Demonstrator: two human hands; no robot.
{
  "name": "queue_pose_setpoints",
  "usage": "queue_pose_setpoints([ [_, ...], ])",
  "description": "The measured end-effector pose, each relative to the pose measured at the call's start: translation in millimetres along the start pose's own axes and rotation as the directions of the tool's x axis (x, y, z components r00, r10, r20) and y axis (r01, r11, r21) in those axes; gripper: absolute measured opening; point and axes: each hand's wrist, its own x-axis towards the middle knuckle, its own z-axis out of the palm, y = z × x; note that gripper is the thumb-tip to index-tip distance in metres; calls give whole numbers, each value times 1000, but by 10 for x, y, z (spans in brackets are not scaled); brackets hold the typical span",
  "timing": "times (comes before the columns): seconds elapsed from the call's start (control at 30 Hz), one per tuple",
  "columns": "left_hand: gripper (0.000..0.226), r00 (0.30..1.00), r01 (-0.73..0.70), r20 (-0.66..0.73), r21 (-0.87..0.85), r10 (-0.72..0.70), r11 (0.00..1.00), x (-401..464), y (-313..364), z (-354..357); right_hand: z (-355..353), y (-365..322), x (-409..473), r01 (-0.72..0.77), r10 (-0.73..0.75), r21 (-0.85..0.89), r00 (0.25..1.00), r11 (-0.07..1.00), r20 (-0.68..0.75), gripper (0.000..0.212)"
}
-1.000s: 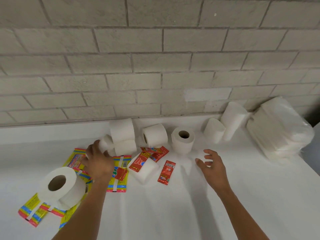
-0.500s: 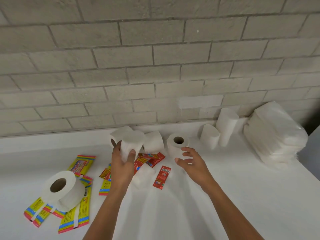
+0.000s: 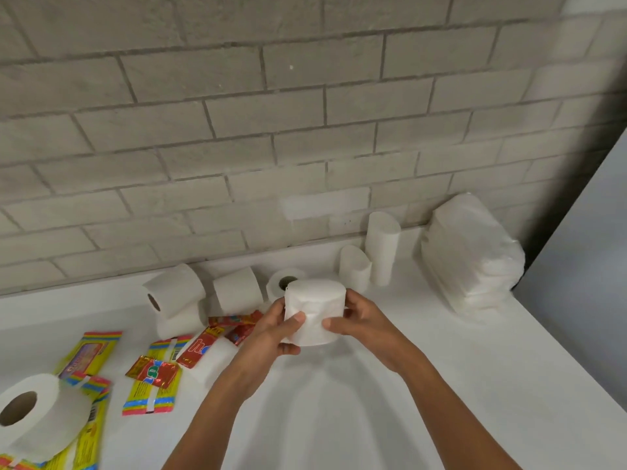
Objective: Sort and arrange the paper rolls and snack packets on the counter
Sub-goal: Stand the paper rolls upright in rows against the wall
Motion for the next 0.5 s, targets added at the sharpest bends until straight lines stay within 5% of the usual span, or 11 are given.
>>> queue_pose_setpoints([
  [0.17,47,990,47,-136,40,-41,998,191,-29,262,-354,96,144,-13,-2,-59,967,998,-254,58],
  [0.5,31,945,140,-304,56,-117,989,183,-340,66,-657,133,990,-41,-109,-199,719,979,-686,52],
])
